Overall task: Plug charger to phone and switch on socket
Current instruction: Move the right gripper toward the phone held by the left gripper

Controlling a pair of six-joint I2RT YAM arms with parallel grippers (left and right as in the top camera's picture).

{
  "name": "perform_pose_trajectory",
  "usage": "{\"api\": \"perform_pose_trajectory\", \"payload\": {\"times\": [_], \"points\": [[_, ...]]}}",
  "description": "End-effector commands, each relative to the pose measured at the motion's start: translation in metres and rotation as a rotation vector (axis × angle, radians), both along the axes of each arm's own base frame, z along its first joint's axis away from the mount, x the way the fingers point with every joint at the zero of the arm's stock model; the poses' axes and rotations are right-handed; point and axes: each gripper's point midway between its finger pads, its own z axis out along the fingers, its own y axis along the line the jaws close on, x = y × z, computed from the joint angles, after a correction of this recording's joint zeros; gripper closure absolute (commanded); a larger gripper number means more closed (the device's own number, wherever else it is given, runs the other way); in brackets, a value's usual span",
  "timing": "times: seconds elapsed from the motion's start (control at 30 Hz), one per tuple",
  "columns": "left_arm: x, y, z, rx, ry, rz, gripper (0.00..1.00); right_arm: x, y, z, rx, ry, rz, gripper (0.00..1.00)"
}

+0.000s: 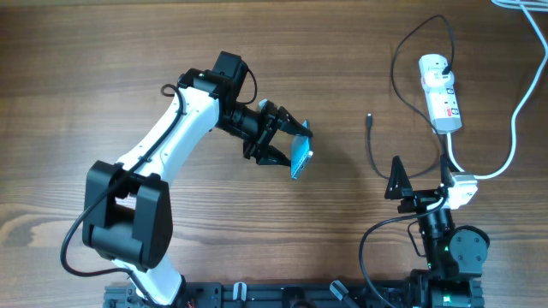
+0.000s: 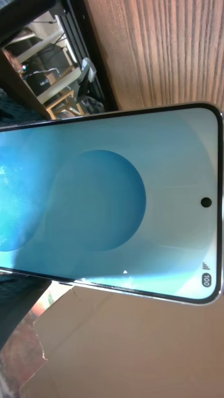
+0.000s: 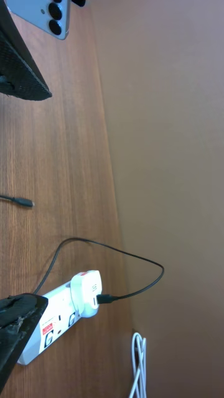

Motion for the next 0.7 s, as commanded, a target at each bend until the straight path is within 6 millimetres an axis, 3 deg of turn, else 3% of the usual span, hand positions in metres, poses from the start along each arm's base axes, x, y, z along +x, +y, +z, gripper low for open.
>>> {"api": "perform_pose_trajectory", "payload": {"times": [0.0,0.1,0.23,0.27,0.33,0.43,0.6,0.67], "points": [[0.003,-0.003,0.021,-0.04,-0.064,-0.003,0.64,0.0,-0.002,0.002,-0.019,-0.012,-0.014,0.0],[0.011,0.002,0.007,0.046,-0.12,0.007,0.63,0.0,-0.014,0.001,-0.027,-0.007,-0.084,0.01],[0.027,0.01,-0.01,0.149,-0.213,0.026,0.61,0.0,-0.01,0.001,0.125,0.003,-0.057,0.0],[0.031,0.013,-0.014,0.179,-0.236,0.032,0.59,0.0,-0.007,0.001,0.21,0.012,-0.039,0.0],[0.041,0.019,-0.023,0.248,-0.289,0.048,0.57,-0.002,0.019,0.001,0.575,0.084,0.109,0.0],[0.05,0.027,-0.032,0.32,-0.333,0.064,0.57,-0.01,0.049,-0.004,0.884,0.237,0.267,0.0],[0.063,0.039,-0.041,0.407,-0.385,0.09,0.58,-0.008,0.056,-0.021,0.936,0.339,0.273,0.0],[0.068,0.042,-0.041,0.413,-0.396,0.103,0.58,-0.013,0.071,-0.018,0.766,0.328,0.389,0.01]]}}
